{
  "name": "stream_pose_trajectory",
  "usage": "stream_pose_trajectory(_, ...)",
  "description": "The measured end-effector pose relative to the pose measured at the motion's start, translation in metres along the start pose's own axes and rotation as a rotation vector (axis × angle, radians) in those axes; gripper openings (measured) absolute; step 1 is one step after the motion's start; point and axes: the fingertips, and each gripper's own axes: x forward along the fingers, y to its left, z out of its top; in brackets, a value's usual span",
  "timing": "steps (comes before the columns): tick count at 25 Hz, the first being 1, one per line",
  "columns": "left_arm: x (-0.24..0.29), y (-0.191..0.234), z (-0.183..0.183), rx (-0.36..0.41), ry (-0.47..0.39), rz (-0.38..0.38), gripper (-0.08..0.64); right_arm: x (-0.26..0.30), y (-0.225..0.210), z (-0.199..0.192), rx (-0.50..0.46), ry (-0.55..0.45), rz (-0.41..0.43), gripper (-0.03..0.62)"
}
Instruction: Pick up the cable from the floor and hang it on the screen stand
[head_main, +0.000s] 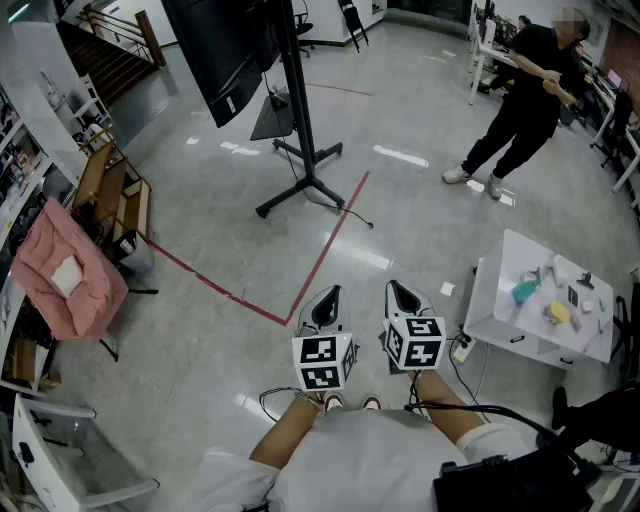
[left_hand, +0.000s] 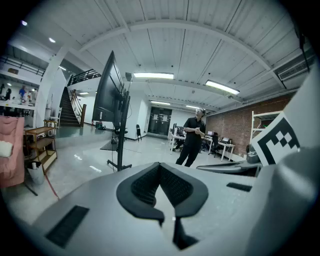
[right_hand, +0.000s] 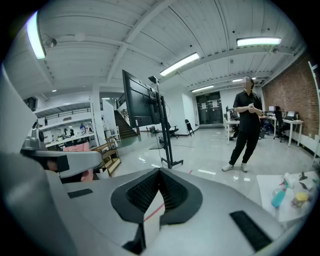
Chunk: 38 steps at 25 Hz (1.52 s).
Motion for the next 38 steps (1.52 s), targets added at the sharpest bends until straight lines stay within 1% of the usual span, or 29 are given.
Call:
stream_pose_trajectory(4,0.003,-0.005,-0.002,-0.003,0.007,-0.007,0.004,-0.002,-0.004,-0.002,0.001,0.005,-0.004,0.017)
stream_pose_trajectory(11,0.01,0.006,-0.002,-0.014,0.011,-0.017,0.003,0.009,-0.004,-0.001,0.015,0.005,-0.026,0.017)
stream_pose_trajectory(20,0.021,0.038,0.004,-0.009,0.01,-0.037,0.003,0.03,-0.005,0.004,0.053,-0.01,-0.094,0.017)
stream_pose_trajectory(24,0.033,0.051,-0.001,-0.014,0.025,-0.037,0.004,0.038,-0.013,-0.004,0.08,0.006,-0.122,0.017)
stream_pose_trajectory(27,0.045,0.053,-0.006,-0.009,0.052,-0.05,0.003,0.047,-0.025,-0.009,0.103,0.025,-0.144,0.017)
stream_pose_trajectory(30,0.062,0.053,-0.006,0.005,0.067,-0.06,0.003,0.063,-0.038,-0.005,0.114,0.028,-0.155,0.018)
stream_pose_trajectory(38,0.137,0.067,0.01,0.01,0.081,-0.038,0.003,0.133,-0.075,0.028,0.105,0.028,-0.13,0.018)
